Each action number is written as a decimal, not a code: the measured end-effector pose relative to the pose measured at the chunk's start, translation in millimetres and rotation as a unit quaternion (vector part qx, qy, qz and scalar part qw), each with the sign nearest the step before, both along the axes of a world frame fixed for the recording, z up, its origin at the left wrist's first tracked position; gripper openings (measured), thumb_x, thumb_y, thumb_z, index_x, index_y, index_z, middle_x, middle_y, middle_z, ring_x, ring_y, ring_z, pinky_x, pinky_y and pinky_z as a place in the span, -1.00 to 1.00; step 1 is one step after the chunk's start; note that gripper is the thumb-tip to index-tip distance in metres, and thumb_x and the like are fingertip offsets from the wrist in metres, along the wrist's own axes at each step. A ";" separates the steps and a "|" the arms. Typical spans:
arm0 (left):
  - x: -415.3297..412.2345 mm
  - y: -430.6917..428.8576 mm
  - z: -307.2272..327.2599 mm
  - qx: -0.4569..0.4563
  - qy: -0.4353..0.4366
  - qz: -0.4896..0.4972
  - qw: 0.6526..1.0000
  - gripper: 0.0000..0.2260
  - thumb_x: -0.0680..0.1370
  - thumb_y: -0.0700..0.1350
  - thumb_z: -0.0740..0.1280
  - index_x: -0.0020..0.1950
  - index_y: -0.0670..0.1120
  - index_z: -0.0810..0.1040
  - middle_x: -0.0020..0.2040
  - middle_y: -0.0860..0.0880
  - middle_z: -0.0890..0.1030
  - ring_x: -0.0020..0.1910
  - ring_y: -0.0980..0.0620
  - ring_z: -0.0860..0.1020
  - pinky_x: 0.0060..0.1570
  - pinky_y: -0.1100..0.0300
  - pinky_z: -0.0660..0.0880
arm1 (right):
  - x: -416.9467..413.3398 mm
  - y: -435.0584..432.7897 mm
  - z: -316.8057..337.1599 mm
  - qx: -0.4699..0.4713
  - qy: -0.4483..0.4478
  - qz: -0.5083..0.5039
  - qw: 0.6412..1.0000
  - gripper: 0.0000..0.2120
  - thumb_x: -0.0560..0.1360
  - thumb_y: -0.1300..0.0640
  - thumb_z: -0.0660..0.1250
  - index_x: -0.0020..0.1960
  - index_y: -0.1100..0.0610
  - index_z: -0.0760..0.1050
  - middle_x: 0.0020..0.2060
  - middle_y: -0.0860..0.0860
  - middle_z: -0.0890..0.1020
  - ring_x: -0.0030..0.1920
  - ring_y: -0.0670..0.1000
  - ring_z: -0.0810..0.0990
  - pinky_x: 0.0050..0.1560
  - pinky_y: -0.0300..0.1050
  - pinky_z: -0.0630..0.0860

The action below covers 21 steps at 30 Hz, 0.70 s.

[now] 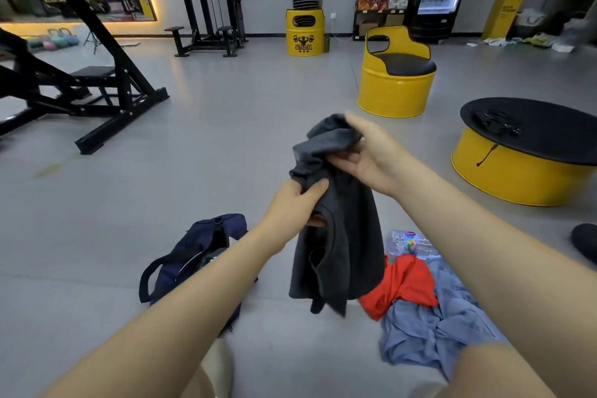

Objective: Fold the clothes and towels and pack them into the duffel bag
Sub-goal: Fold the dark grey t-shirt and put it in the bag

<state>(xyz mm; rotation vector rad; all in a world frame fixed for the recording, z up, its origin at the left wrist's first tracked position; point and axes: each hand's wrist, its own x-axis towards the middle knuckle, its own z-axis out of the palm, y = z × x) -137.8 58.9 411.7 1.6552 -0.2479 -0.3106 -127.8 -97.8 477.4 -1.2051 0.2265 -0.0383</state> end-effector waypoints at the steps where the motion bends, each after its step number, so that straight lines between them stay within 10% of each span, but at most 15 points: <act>1: 3.1 -1.1 4.3 -0.025 0.014 -0.008 1.000 -0.83 0.66 -0.04 0.31 0.15 -0.09 0.60 0.03 -0.12 0.72 -0.02 -0.05 0.71 -0.04 -0.02 0.67 | -1.5 -0.5 -3.9 -0.040 0.010 0.027 0.999 -0.74 0.63 -0.04 0.28 0.21 0.10 0.50 0.10 0.13 0.65 0.07 0.08 0.68 0.04 -0.05 0.65; 8: 17.1 -9.5 18.3 -0.124 0.086 0.024 0.988 -0.78 0.68 -0.09 0.27 0.18 -0.21 0.58 0.07 -0.21 0.70 0.01 -0.12 0.71 0.07 0.01 0.64 | -34.7 4.3 -62.5 -0.324 -0.093 0.067 0.939 -0.14 0.35 -0.33 0.47 0.55 -0.21 0.21 0.30 -0.20 0.57 0.27 -0.17 0.55 0.35 -0.05 0.46; 14: 12.8 -2.3 17.7 -0.182 0.102 0.021 0.978 -0.83 0.66 -0.15 0.30 0.18 -0.19 0.60 0.02 -0.13 0.69 0.04 -0.05 0.67 0.11 0.07 0.62 | -46.3 12.3 -95.1 -0.526 -0.176 -0.090 0.827 -0.37 0.59 0.10 0.33 0.54 -0.27 0.19 0.09 -0.08 0.67 -0.05 -0.05 0.65 0.01 -0.10 0.49; 21: 3.3 19.9 21.7 -0.186 0.102 -0.029 0.977 -0.80 0.67 -0.15 0.25 0.23 -0.15 0.60 0.12 -0.11 0.71 0.14 -0.04 0.67 0.11 0.08 0.57 | -35.6 25.4 -83.1 -0.478 -0.173 -0.038 0.860 -0.44 0.52 -0.08 0.38 0.47 -0.23 0.30 0.01 -0.18 0.65 -0.05 -0.10 0.63 0.06 -0.14 0.52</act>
